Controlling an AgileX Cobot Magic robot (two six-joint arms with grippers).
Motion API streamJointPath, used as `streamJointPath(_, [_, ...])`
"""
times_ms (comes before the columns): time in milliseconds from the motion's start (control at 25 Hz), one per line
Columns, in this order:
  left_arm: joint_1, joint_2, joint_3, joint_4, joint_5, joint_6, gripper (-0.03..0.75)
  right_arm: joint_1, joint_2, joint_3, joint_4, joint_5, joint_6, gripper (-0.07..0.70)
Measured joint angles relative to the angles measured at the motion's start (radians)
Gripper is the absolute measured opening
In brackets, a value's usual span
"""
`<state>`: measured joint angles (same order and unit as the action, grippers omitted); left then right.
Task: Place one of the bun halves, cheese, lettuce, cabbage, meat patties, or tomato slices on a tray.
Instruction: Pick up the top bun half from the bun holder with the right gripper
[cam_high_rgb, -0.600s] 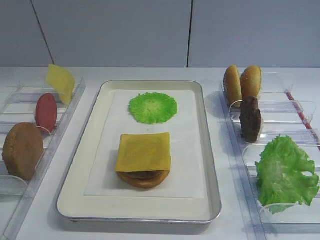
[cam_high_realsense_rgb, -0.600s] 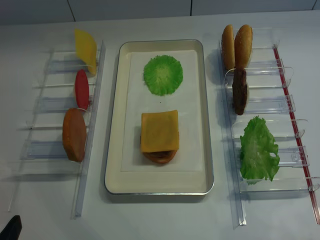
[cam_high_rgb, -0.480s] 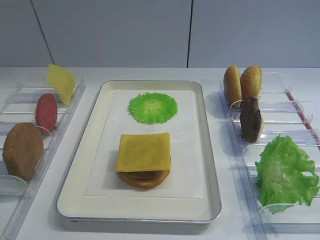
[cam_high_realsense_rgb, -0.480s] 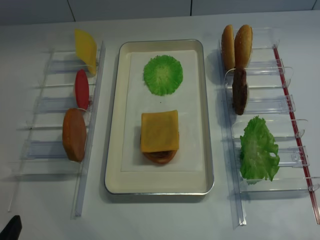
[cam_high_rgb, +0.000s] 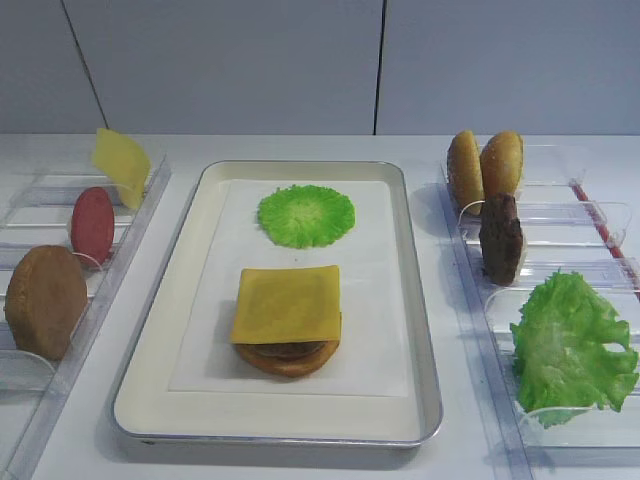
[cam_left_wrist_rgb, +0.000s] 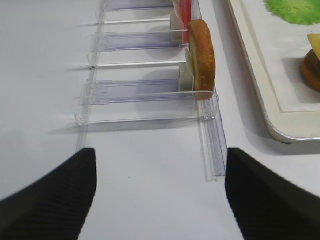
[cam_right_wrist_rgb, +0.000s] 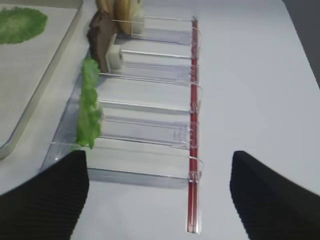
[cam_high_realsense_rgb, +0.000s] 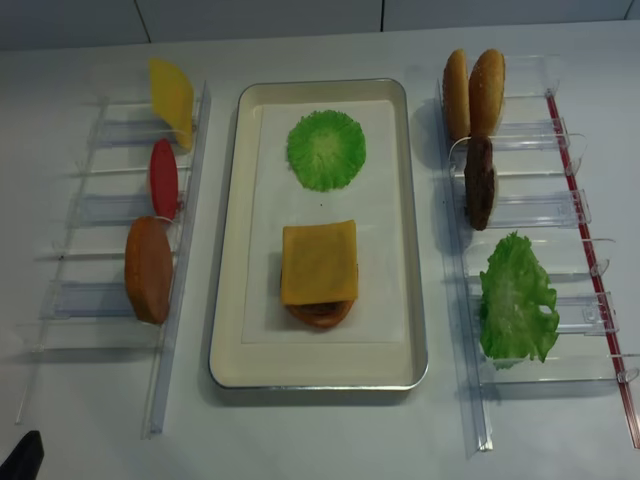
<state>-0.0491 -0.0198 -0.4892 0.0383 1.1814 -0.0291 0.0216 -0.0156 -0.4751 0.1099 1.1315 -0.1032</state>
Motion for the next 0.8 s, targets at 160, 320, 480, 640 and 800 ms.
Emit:
streamJointPath(160, [0.0,0.0,0.0,0.0,0.0,0.0,0.493,0.0,0.002,-0.046,0.125,-0.031,-0.133,0.583])
streamJointPath(320, [0.0,0.0,0.0,0.0,0.0,0.0,0.493,0.0,0.069,-0.077,0.201,-0.053,-0.213,0.583])
streamJointPath(480, [0.0,0.0,0.0,0.0,0.0,0.0,0.493,0.0,0.141,-0.102,0.281,-0.076,-0.323,0.583])
streamJointPath(640, [0.0,0.0,0.0,0.0,0.0,0.0,0.493,0.0,0.205,-0.13,0.367,-0.106,-0.424,0.583])
streamJointPath(800, [0.0,0.0,0.0,0.0,0.0,0.0,0.493,0.0,0.3,-0.159,0.459,-0.113,-0.499,0.582])
